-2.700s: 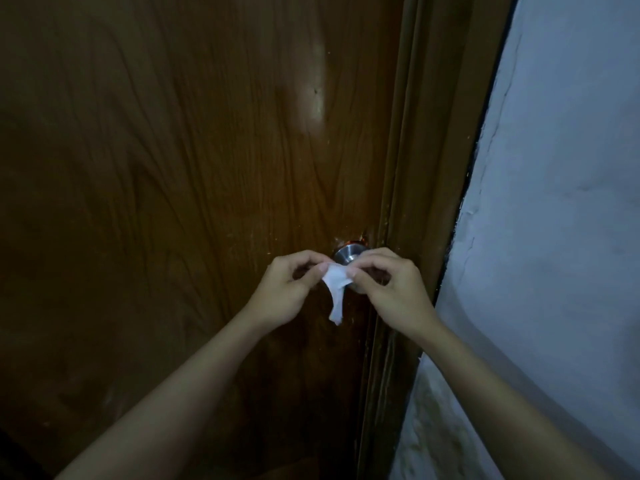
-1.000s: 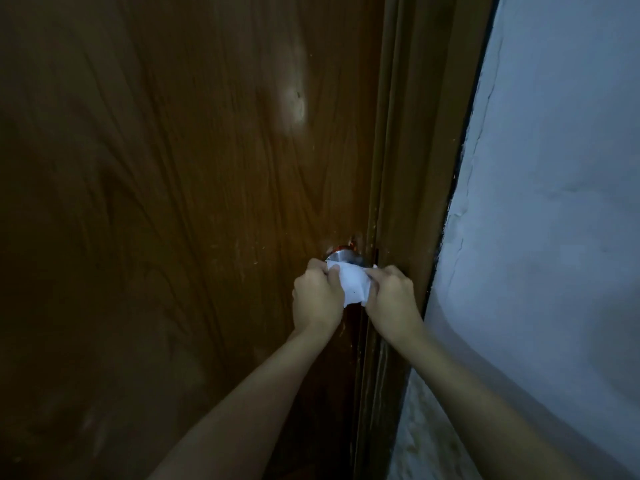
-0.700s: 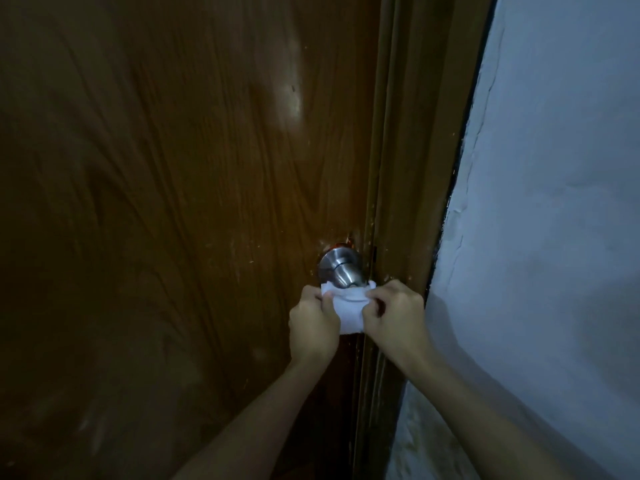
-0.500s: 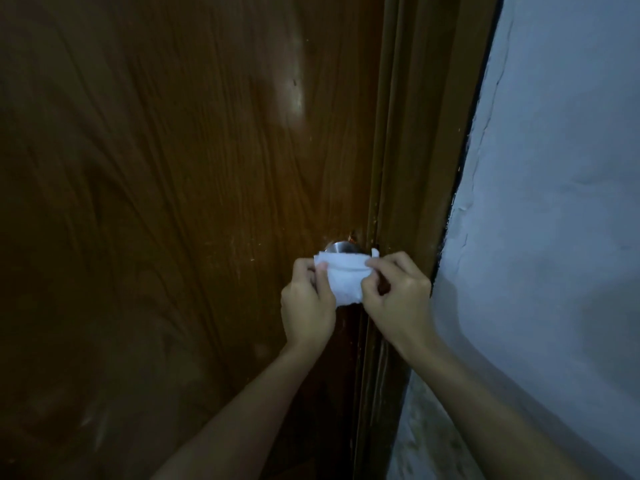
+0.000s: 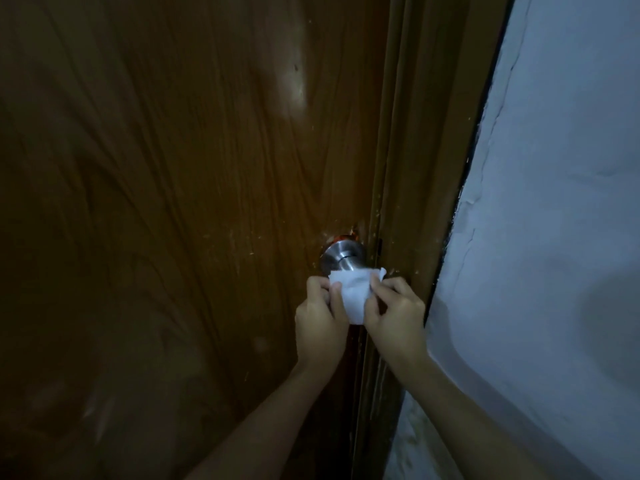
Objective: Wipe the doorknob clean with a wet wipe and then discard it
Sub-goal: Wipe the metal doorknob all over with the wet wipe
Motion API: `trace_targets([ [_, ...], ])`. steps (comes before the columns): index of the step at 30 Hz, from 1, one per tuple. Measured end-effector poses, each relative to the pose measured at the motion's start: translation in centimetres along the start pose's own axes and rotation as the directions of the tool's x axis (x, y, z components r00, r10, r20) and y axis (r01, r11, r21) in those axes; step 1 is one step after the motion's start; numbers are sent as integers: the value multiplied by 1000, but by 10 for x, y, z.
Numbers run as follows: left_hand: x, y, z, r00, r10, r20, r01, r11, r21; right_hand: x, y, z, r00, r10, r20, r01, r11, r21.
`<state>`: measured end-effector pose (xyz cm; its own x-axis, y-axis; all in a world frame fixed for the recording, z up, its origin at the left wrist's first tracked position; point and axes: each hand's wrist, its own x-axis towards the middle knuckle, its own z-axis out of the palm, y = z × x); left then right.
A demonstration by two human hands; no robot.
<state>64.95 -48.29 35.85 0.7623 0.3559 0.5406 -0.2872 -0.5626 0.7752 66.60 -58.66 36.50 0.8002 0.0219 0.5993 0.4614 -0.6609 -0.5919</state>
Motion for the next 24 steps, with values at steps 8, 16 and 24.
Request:
trace_targets([
  [8, 13, -11, -4, 957, -272, 102, 278, 959, -56, 7, 4, -3, 983, 153, 98, -166, 976, 144],
  [16, 31, 14, -4, 904, -383, 190, 421, 873, -246, 30, -15, -17, 989, 144, -17, -141, 982, 129],
  [24, 28, 22, -1, 859, -481, 176, 512, 806, -298, 32, -22, -20, 985, 146, -89, -132, 980, 147],
])
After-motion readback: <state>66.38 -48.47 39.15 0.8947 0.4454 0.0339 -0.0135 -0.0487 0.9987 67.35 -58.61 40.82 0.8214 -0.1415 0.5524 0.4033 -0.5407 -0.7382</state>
